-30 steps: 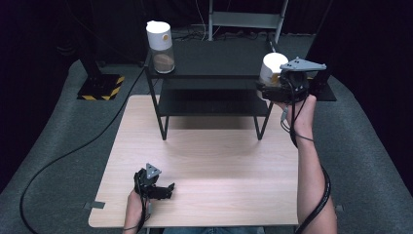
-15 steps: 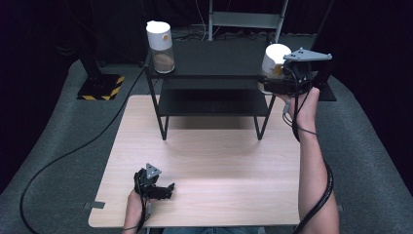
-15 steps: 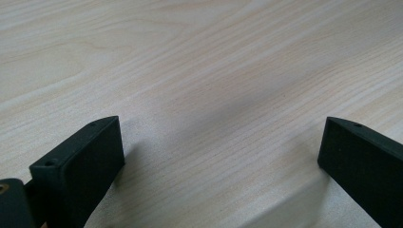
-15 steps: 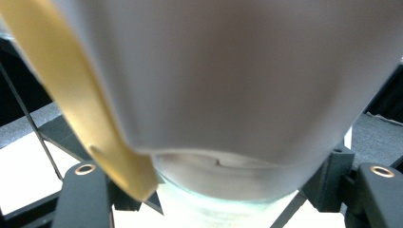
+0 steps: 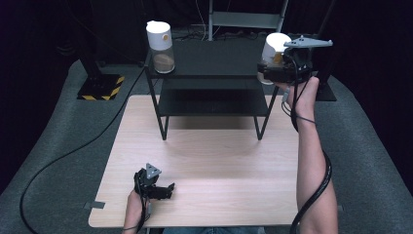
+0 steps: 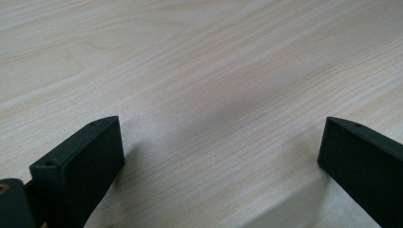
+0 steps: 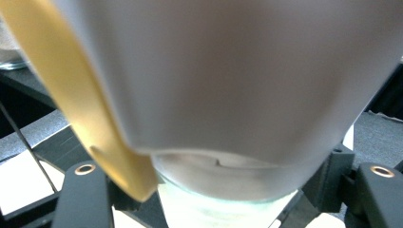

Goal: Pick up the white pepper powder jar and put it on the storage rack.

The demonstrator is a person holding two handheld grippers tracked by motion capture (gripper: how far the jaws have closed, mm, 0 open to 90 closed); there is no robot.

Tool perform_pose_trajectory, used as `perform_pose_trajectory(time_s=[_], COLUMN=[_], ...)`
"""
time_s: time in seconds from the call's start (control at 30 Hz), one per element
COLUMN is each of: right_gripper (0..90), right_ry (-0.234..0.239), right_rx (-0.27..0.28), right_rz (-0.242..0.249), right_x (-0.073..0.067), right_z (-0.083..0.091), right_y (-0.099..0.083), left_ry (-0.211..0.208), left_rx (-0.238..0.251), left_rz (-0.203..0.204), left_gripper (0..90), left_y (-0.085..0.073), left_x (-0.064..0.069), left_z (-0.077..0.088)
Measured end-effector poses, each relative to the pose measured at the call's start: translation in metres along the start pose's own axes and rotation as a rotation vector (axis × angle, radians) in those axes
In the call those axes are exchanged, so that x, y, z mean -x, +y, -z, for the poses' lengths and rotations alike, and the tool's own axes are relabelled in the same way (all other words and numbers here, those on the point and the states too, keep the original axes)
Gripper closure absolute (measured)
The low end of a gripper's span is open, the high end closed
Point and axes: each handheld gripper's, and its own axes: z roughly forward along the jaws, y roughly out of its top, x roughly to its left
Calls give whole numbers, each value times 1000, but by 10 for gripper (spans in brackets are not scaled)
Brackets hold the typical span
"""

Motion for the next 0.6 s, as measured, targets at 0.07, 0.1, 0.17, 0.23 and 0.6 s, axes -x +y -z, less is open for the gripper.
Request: perform_pose_trajectory(time_s=[0.07,0.1,0.17,0.23,0.6], right_gripper=[298,298,298,298,298], right_ry=[8,10,8,13,-3], right_rx=[-3,-5,-6,-9,-43], right_rz=[-7,-9,-9,-13,-47], right_x=[2,2,2,3,10], right_z=[-3,-5,-8,-12,-30], right_y=[3,5,7,10,23], left_ry=[0,0,0,0,0], left_rx=[-1,0,-1,0,0], left_rz=[-1,0,-1,-1,0], left_gripper=[9,9,9,9,9], left_y=[0,0,0,0,0], left_x=[0,0,0,0,0], left_z=[0,0,0,0,0])
